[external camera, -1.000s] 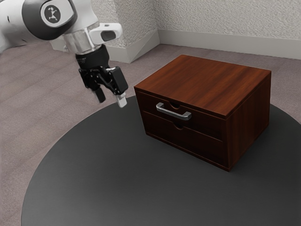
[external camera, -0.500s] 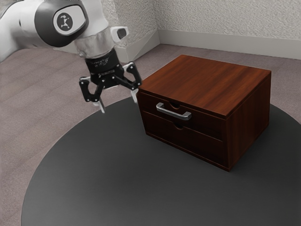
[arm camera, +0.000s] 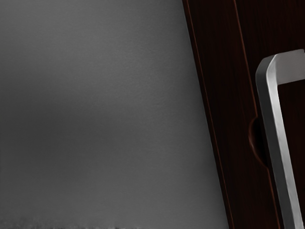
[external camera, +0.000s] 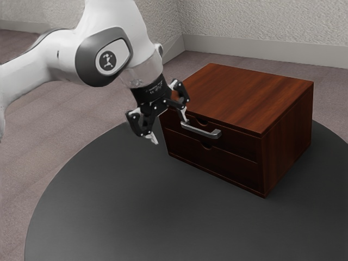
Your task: Pull the drawer handle with one arm to open the drawer
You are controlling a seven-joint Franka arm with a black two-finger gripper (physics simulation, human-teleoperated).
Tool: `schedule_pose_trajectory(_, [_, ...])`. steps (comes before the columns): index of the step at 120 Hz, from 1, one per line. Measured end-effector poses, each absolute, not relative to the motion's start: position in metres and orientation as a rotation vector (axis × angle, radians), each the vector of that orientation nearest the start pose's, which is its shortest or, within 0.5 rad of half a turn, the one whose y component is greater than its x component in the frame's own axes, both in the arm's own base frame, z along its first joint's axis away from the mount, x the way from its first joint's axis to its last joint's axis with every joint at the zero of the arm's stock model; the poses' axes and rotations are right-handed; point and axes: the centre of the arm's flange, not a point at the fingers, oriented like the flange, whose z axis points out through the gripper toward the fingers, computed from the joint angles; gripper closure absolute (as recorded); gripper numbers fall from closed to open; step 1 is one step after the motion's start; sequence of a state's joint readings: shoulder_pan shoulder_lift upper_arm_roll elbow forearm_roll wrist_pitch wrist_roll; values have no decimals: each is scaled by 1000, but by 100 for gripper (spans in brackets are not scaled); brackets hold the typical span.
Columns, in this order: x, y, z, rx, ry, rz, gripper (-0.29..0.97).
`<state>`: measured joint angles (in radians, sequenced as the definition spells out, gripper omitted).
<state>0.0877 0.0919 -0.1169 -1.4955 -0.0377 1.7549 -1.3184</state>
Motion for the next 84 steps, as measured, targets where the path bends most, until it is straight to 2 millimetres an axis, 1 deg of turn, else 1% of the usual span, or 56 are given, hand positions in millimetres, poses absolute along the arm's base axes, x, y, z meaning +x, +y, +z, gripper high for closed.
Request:
schedule_pose_trajectory(14, [606,-25,621,-2545,-2053,-198,4])
schedule_pose_trajectory(34, [616,-20,609,-2440,-2176,-203,4])
schedule_pose_trajectory(52, [625,-21,599,-2379,-2261,-216,4])
schedule_pose_trajectory(75, [632,-26,598,-2340,-2347,-256,5])
schedule_pose_trajectory(84, [636,-25,593,-2321,-2375,-259,5])
